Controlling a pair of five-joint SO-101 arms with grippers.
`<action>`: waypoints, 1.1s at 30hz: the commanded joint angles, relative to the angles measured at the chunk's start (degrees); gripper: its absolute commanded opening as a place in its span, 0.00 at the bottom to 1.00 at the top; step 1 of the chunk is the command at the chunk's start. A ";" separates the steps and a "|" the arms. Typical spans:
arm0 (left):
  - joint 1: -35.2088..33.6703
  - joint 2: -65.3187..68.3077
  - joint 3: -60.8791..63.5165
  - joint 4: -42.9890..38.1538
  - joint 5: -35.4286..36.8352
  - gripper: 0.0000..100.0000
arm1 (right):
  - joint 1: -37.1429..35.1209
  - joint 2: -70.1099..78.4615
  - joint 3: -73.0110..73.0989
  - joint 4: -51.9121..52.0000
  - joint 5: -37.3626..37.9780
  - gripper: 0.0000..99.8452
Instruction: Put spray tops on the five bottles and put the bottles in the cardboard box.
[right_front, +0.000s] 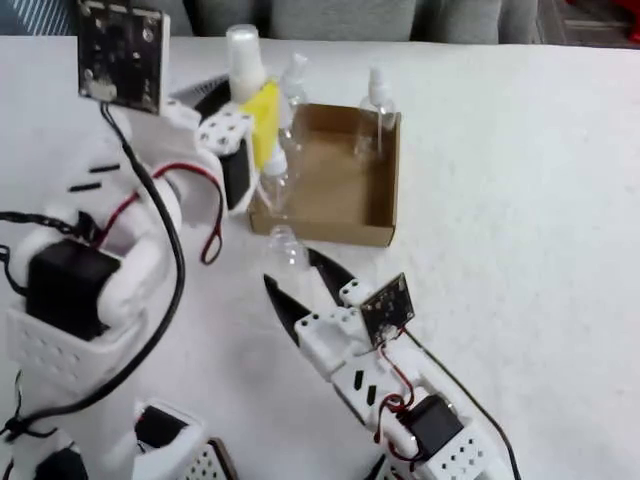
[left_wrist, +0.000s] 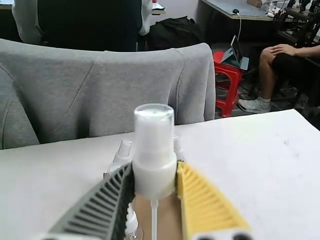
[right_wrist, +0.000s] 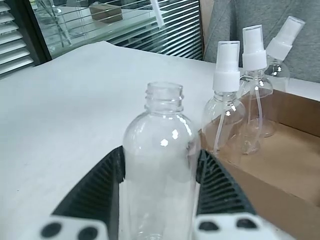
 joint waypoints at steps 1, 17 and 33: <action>1.27 -5.58 6.86 -5.54 0.62 0.02 | -0.48 -0.48 0.53 -1.54 -0.18 0.02; 1.54 -15.08 23.47 -12.04 0.70 0.02 | -0.48 -0.48 0.79 -1.54 -0.18 0.02; 3.82 -14.99 23.21 -12.04 5.45 0.02 | -0.48 -0.48 0.79 -1.54 -0.18 0.02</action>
